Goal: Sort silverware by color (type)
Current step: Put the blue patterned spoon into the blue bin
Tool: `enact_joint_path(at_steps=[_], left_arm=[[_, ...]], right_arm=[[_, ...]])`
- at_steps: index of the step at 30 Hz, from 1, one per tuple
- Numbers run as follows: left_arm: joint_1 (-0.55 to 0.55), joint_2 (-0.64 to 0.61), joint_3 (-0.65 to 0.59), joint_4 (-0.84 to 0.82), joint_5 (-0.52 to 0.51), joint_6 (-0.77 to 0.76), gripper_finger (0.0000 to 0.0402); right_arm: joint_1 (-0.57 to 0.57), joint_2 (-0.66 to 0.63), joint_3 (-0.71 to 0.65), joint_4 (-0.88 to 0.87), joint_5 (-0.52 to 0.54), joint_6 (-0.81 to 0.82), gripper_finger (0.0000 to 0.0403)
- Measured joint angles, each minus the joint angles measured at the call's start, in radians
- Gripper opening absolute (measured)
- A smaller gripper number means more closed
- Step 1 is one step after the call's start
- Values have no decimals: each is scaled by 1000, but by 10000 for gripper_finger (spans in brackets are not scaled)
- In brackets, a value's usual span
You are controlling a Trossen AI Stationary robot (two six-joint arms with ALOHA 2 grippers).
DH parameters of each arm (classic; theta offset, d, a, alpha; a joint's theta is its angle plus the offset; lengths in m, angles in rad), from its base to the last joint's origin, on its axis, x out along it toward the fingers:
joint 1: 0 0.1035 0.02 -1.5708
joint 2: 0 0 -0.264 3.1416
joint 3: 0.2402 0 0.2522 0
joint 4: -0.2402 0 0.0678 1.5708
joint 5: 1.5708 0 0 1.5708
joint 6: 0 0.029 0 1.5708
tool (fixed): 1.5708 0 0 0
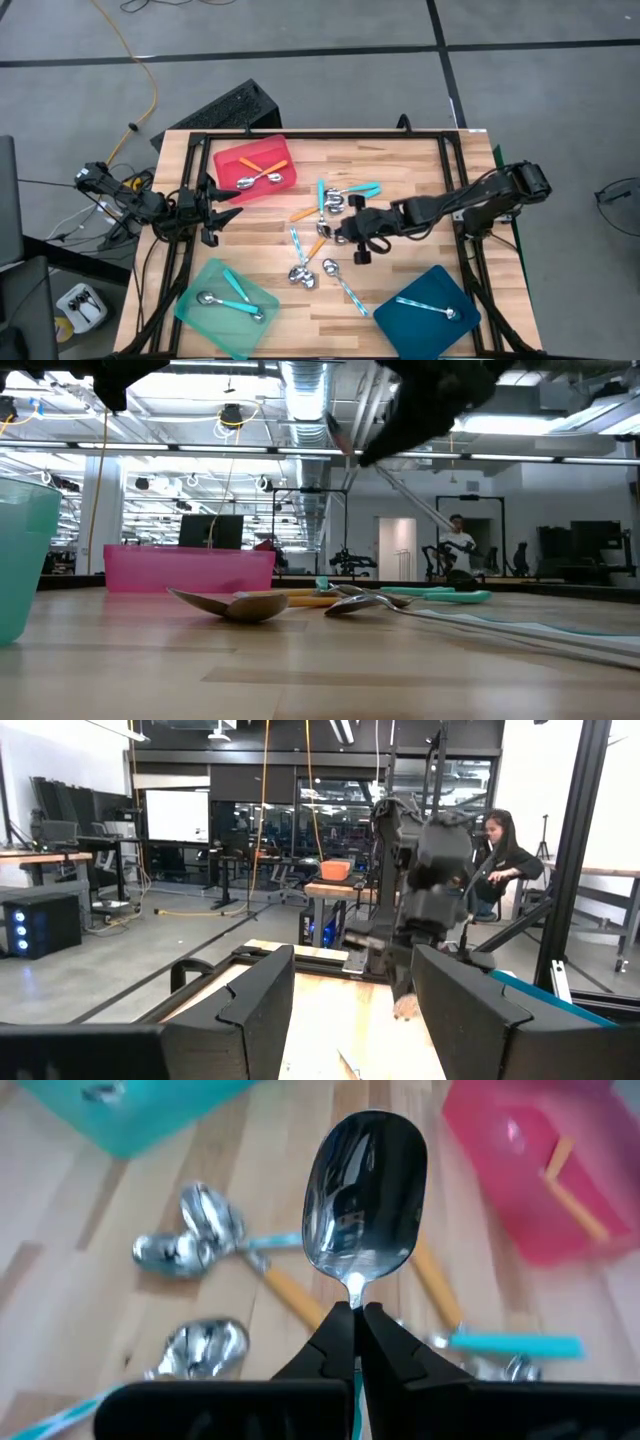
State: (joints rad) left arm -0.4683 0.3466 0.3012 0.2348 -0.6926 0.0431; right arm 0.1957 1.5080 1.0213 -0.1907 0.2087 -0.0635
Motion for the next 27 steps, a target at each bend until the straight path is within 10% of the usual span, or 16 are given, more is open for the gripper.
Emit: enact_joint_path(at_steps=[27], left_arm=[[0,0,0,0,0,-6,190]], right_arm=[[181,-1,374,-253,-1,-39,24]])
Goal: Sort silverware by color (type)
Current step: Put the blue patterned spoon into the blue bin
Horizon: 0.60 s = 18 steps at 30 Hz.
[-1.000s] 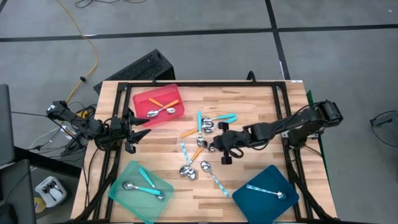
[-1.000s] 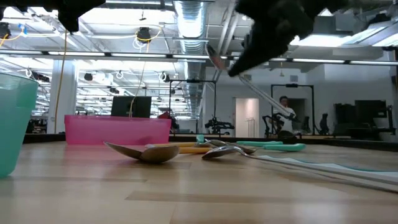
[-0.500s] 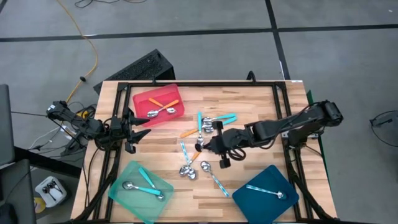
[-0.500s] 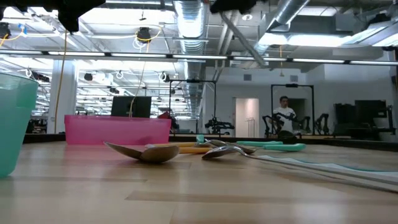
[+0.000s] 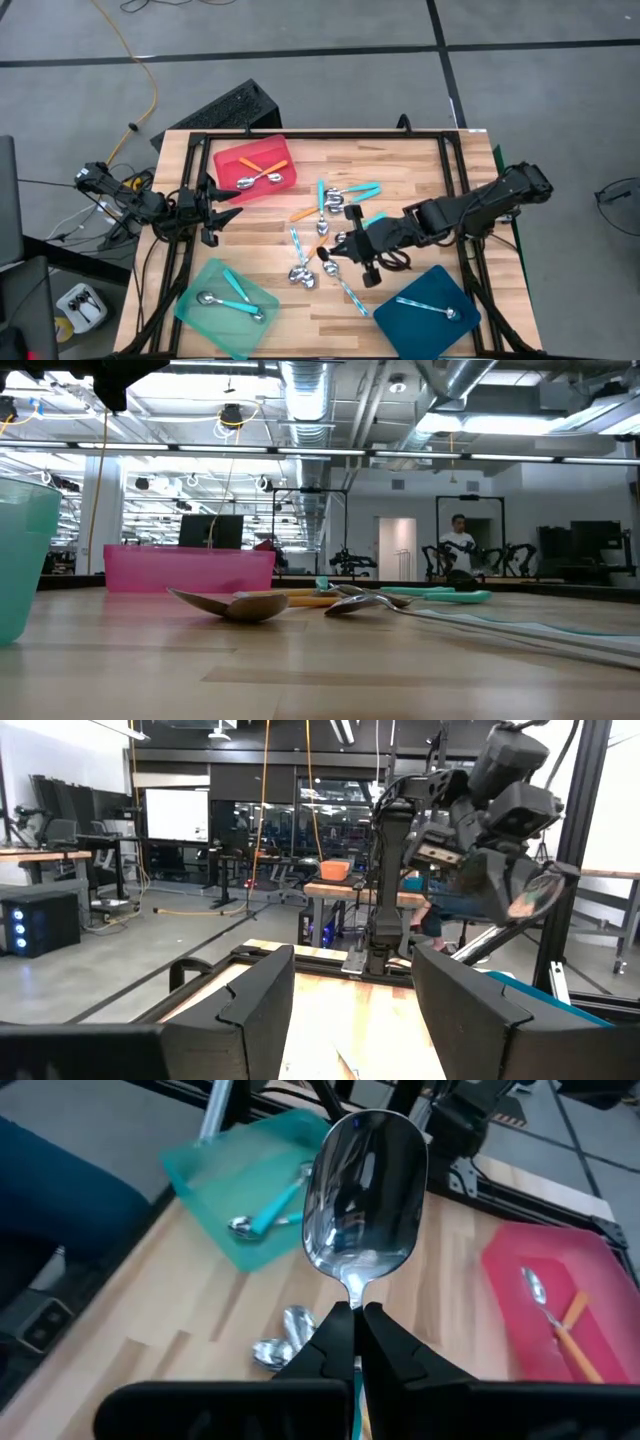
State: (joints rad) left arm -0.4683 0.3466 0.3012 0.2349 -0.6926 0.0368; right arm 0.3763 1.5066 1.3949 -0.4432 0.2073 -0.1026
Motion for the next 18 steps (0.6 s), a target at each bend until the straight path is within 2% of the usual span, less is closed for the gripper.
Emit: enact_joint_path(at_steps=[18], left_arm=[[0,0,0,0,0,0,190]], right_arm=[[152,0,22,-16,-1,328,25]])
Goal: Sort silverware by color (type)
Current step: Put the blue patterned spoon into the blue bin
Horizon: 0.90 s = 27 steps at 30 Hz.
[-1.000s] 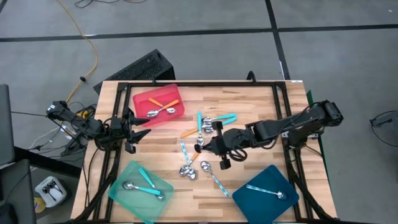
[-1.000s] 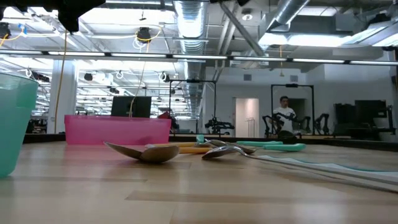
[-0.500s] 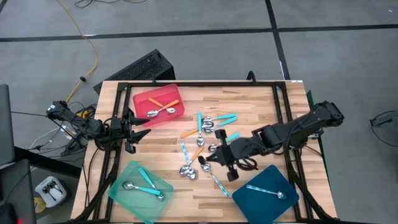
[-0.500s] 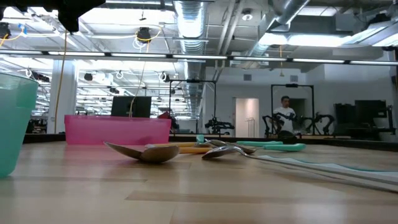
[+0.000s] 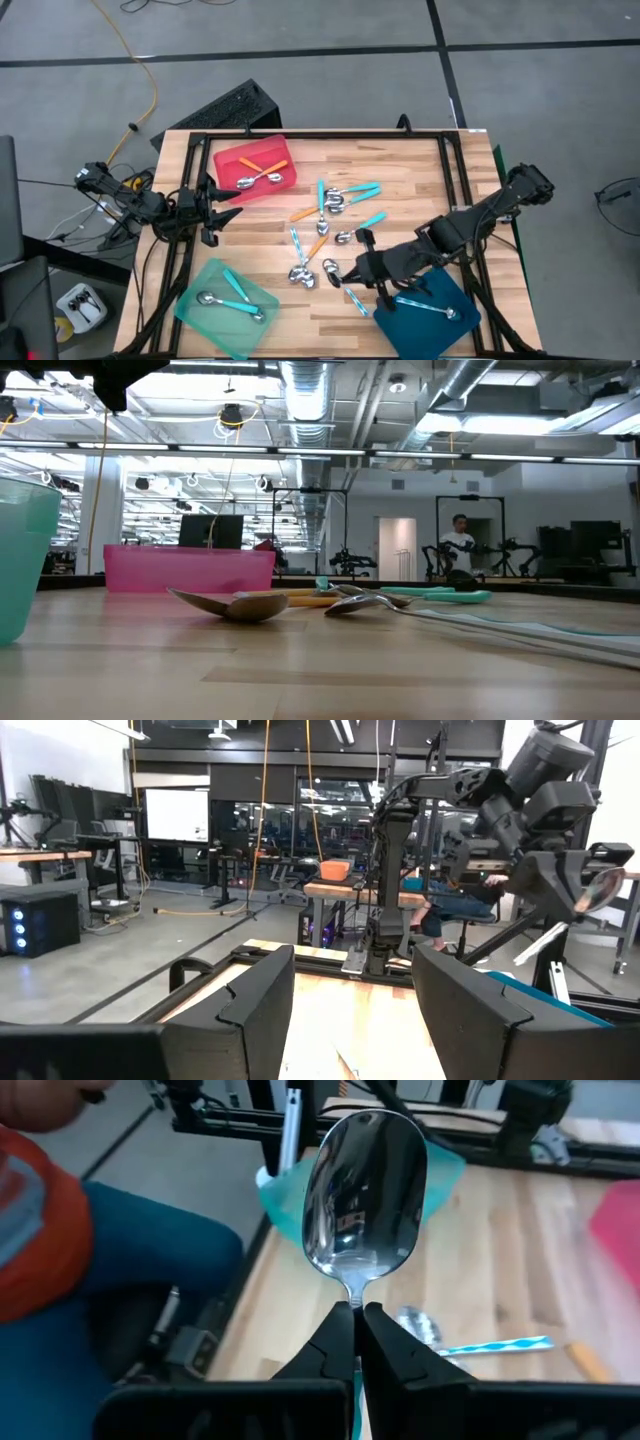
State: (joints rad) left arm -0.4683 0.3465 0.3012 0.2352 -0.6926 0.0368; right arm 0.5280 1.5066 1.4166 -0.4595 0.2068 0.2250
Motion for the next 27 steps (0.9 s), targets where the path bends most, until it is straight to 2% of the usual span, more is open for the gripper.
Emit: enact_joint_path(at_steps=[12,16,27], left_arm=[[0,0,0,-1,0,1,190],[0,0,0,-1,0,2,190],[0,0,0,-5,0,2,190]], right_arm=[[107,0,0,-72,6,280,25],[151,21,0,-105,51,346,25],[239,101,1,-245,85,597,25]])
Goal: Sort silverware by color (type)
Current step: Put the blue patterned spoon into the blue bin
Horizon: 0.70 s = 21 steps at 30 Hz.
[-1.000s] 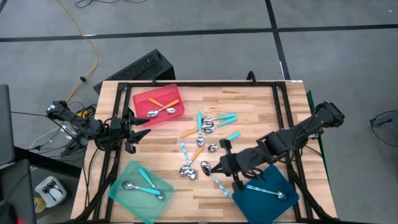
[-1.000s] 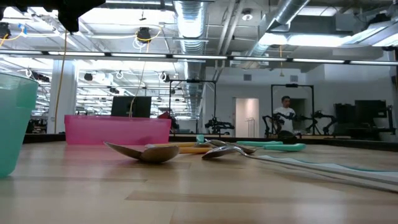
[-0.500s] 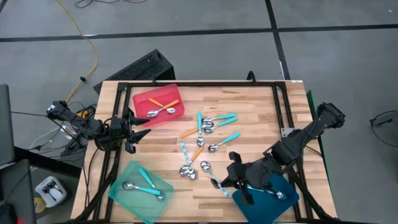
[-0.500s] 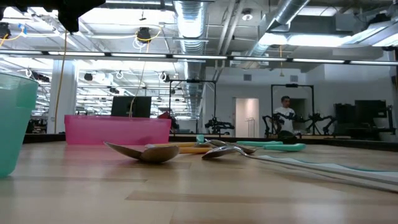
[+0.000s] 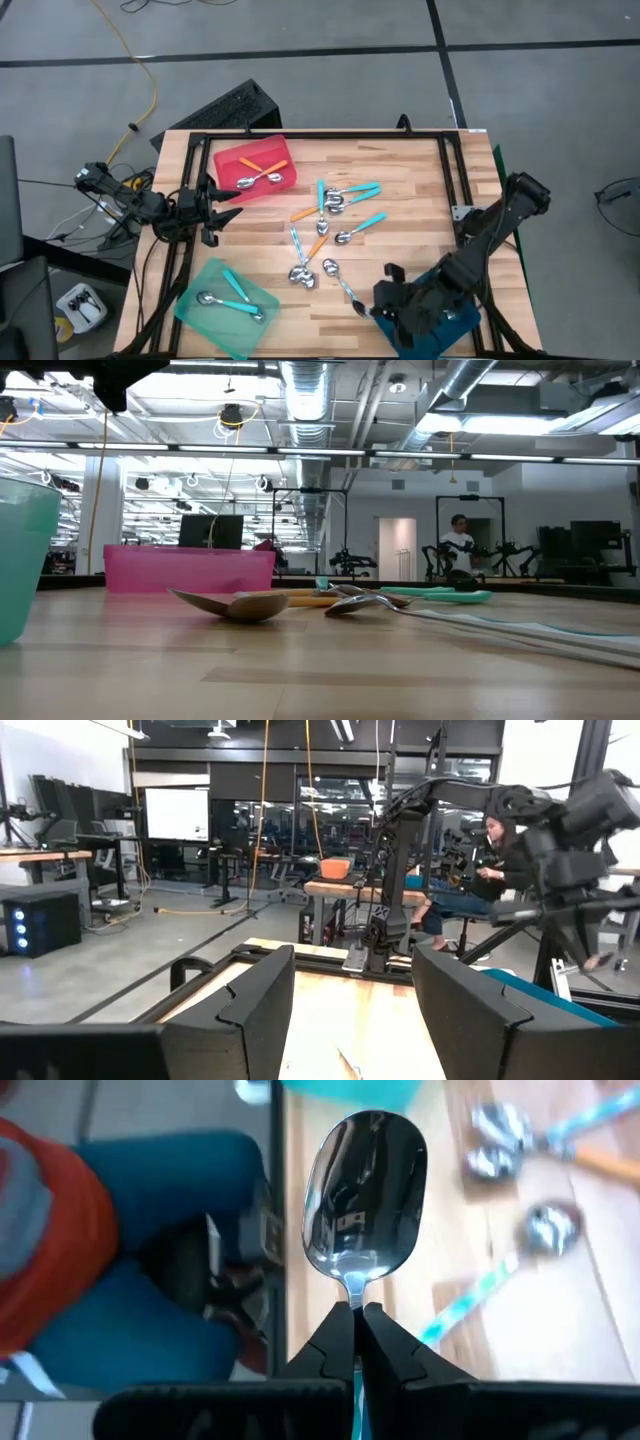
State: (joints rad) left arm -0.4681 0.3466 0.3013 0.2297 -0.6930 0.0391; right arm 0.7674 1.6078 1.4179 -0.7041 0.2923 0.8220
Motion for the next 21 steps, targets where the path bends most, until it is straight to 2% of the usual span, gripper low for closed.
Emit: enact_joint_path(at_steps=[7,21], left_arm=[[0,0,0,0,-1,0,190],[0,0,0,-4,-3,1,190]], right_arm=[[59,72,-2,-52,0,91,25],[201,101,-2,-373,14,370,25]])
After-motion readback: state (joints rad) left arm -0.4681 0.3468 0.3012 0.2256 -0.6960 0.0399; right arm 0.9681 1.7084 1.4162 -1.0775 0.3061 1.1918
